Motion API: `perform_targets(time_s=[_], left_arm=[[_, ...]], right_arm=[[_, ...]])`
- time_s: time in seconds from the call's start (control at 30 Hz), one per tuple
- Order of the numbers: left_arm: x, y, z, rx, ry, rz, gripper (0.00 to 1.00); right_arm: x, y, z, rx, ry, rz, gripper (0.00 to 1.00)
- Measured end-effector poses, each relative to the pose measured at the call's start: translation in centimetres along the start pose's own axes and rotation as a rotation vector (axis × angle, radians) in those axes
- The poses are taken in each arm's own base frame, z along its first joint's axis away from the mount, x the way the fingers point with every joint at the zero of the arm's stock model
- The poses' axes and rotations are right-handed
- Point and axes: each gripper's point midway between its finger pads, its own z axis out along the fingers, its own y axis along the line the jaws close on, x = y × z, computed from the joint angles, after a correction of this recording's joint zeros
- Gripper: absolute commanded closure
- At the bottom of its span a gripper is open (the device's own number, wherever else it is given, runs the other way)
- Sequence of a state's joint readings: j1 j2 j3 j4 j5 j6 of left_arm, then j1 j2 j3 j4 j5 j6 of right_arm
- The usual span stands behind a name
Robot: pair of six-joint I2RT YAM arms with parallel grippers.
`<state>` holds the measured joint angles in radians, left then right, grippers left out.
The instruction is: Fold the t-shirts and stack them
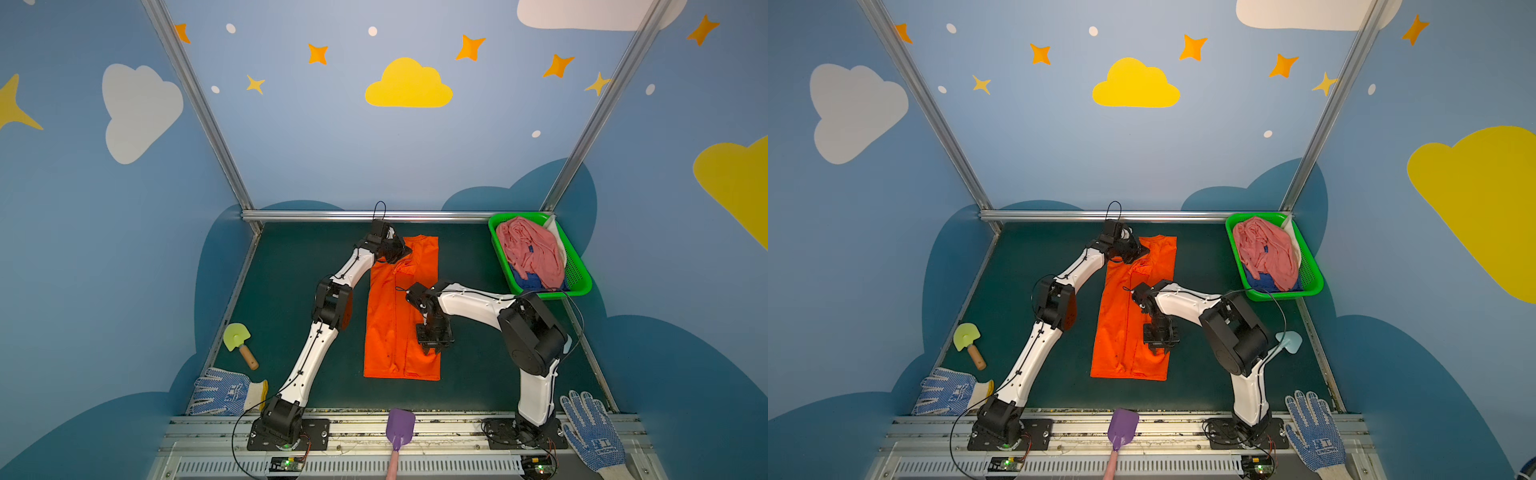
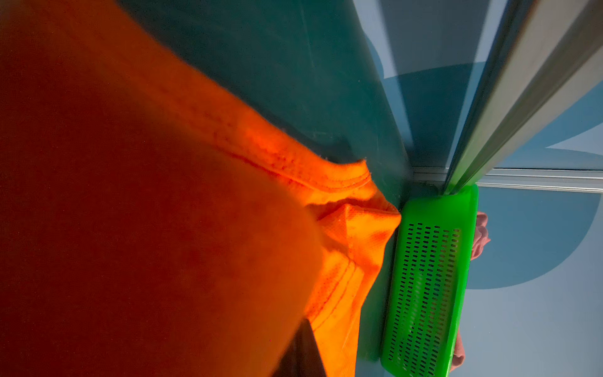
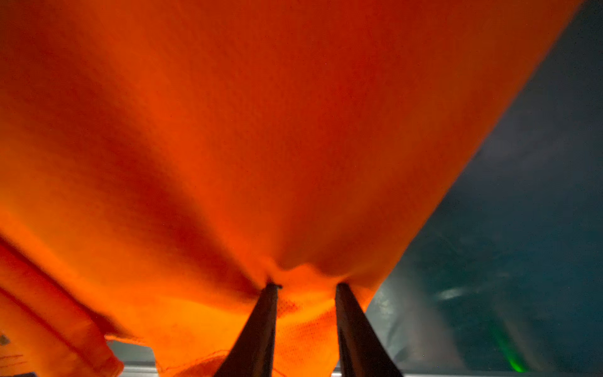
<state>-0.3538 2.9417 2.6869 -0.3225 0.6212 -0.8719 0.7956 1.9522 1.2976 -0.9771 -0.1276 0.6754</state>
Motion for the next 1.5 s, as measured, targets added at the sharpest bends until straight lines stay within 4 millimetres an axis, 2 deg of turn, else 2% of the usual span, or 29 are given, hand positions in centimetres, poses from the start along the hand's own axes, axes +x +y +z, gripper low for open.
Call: perform_targets(time_s=[0.27, 0.53, 0.63, 0.77, 0.97, 1.07, 1.13, 1.2, 1.3, 1.37, 1.5], left_arm=[[0.0, 0.0, 0.0, -0.002, -0.001, 0.001, 0.93], [-0.2, -1.0, -1.4, -0.032, -0.016, 0.019, 0.77], [-0.6, -2.9, -2.8, -0.029, -0.035, 0.046, 0.7], [-1.4, -7.2, -5.6, 0.006, -0.071, 0.104, 0.58], [-1.8, -14.6, -11.7, 0.063, -0.127, 0.222, 0.47], [-1.1, -17.1, -14.9, 0.055, -0.138, 0.275, 0.43], [-0.3, -17.8, -17.0, 0.026, -0.138, 0.304, 0.39], [0.9, -17.5, -19.0, -0.022, -0.133, 0.322, 0.31], [3.7, -15.4, -22.3, -0.116, -0.12, 0.331, 0.23], [6.2, -13.1, -24.6, -0.181, -0.108, 0.326, 0.19], [10.9, -8.5, -28.7, -0.292, -0.083, 0.295, 0.18]], right_arm=[[0.0, 0.0, -0.1, 0.002, -0.001, -0.001, 0.67], [-0.5, 0.7, -0.8, -0.012, -0.025, -0.036, 0.6], [-1.0, 1.3, -1.9, -0.036, -0.061, -0.053, 0.58], [-1.5, 2.1, -5.0, -0.089, -0.146, -0.082, 0.55], [-1.2, 2.1, -10.2, -0.17, -0.29, -0.099, 0.47], [-0.4, 1.3, -12.1, -0.2, -0.344, -0.096, 0.41], [0.2, 0.4, -12.5, -0.207, -0.366, -0.088, 0.36], [0.9, -0.6, -12.4, -0.211, -0.373, -0.074, 0.31], [1.9, -2.2, -11.3, -0.213, -0.361, -0.05, 0.29], [2.6, -2.9, -10.1, -0.216, -0.336, -0.038, 0.28], [3.5, -3.4, -7.9, -0.238, -0.285, -0.021, 0.27]])
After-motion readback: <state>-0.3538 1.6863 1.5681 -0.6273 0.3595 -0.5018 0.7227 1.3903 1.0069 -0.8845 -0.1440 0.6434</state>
